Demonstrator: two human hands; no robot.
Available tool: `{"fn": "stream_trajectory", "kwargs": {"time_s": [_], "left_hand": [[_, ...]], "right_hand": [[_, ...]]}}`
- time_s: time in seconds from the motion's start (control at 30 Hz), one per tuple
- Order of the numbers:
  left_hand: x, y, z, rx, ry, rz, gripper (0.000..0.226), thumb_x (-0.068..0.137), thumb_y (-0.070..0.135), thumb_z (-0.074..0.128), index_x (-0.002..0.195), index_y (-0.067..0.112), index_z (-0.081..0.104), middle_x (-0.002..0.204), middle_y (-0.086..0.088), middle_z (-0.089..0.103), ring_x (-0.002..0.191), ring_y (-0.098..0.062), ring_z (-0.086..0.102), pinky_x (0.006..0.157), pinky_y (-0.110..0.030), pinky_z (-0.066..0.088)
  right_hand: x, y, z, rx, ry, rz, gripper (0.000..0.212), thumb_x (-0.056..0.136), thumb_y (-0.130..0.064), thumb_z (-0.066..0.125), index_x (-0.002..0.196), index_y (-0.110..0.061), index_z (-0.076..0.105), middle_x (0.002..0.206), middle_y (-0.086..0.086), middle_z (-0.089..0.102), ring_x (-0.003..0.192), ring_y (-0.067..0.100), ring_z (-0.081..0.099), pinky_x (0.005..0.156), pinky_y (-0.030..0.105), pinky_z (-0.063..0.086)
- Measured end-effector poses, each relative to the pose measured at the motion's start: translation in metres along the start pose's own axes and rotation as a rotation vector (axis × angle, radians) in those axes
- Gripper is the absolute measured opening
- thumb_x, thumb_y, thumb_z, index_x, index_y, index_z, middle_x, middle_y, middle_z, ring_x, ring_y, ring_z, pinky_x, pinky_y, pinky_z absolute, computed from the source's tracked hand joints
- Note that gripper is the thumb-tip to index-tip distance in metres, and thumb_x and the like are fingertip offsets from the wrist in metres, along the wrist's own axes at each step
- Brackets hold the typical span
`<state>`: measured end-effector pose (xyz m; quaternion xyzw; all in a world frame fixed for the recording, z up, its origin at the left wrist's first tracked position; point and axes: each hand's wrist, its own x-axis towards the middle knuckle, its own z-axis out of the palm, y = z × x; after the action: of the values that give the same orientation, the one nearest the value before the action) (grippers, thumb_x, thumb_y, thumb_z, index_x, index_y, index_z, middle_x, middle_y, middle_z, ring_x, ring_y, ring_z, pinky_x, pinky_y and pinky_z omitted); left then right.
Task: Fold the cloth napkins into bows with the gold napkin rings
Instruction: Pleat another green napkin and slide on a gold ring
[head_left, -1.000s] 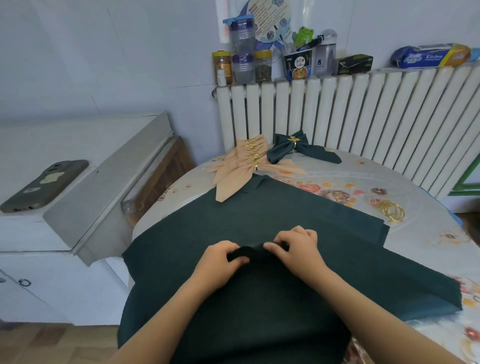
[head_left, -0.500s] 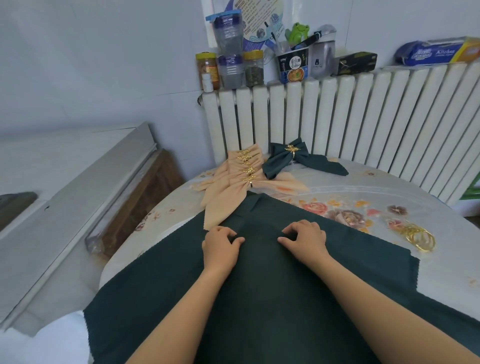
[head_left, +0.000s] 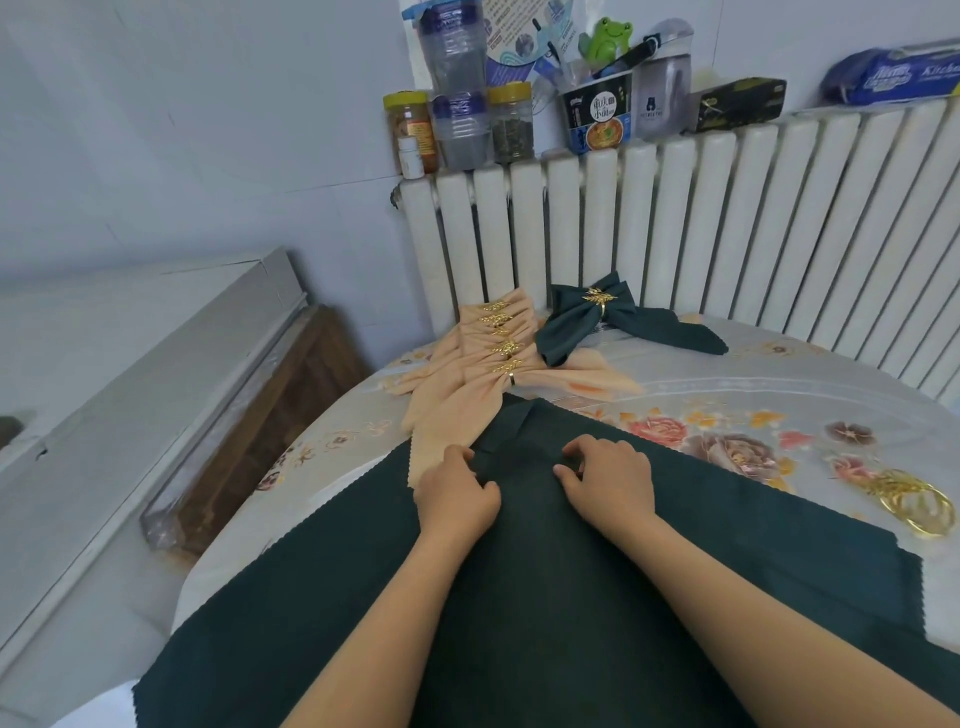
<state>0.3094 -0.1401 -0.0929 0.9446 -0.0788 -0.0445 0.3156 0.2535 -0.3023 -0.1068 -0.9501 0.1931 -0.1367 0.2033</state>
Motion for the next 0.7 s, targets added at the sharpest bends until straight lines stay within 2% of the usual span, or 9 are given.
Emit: {"fn": "stream_trajectory", "kwargs": {"time_s": [0.07,0.17,0.2,0.33,0.53,0.7], "left_hand": [[0.001,0.004,0.002,-0.015,-0.031,-0.037,0.033,0.082,0.025,0.06,0.114,0.026,0.054,0.093,0.012,0.054,0.102,-0.013,0.055,0.093,-0.031,0.042],[-0.002,0.002,0.007,-0.049,0.031,-0.001,0.011,0.083,0.036,0.061,0.09,0.031,0.067,0.087,0.016,0.065,0.093,-0.009,0.059,0.091,-0.034,0.044],[-0.001,0.0,0.008,-0.092,0.041,0.001,0.013,0.083,0.04,0.062,0.085,0.029,0.068,0.084,0.016,0.066,0.089,-0.008,0.06,0.087,-0.033,0.046],[0.007,-0.007,0.001,-0.296,0.01,-0.073,0.018,0.082,0.035,0.07,0.096,0.025,0.073,0.093,0.013,0.069,0.089,-0.006,0.061,0.083,-0.027,0.047],[0.015,-0.007,-0.004,-0.287,-0.027,-0.094,0.015,0.082,0.034,0.07,0.095,0.028,0.074,0.097,0.015,0.069,0.09,-0.005,0.059,0.087,-0.028,0.047],[0.016,-0.01,-0.003,-0.303,-0.025,-0.099,0.019,0.082,0.035,0.07,0.099,0.027,0.074,0.101,0.014,0.068,0.093,-0.005,0.059,0.088,-0.027,0.046]], "right_hand": [[0.005,-0.003,0.004,-0.019,-0.042,-0.006,0.028,0.092,-0.044,0.05,0.116,-0.03,0.055,0.115,-0.006,0.058,0.112,0.017,0.047,0.095,0.033,0.034],[0.014,-0.007,0.004,0.045,-0.114,0.011,0.026,0.089,-0.046,0.055,0.111,-0.032,0.059,0.115,-0.006,0.055,0.114,0.018,0.043,0.095,0.033,0.032],[0.017,-0.007,0.004,0.082,-0.135,0.028,0.025,0.089,-0.045,0.056,0.11,-0.032,0.06,0.114,-0.007,0.056,0.114,0.018,0.042,0.094,0.034,0.032],[0.023,-0.008,0.004,0.172,-0.163,0.086,0.022,0.087,-0.046,0.059,0.102,-0.031,0.065,0.108,-0.007,0.063,0.115,0.018,0.043,0.094,0.034,0.03],[0.028,-0.007,0.003,0.219,-0.174,0.135,0.02,0.084,-0.049,0.063,0.088,-0.031,0.068,0.106,-0.01,0.067,0.111,0.017,0.052,0.096,0.036,0.033],[0.027,-0.005,0.007,0.246,-0.12,0.11,0.016,0.083,-0.05,0.064,0.08,-0.034,0.066,0.097,-0.011,0.068,0.107,0.016,0.052,0.096,0.035,0.032]]}}
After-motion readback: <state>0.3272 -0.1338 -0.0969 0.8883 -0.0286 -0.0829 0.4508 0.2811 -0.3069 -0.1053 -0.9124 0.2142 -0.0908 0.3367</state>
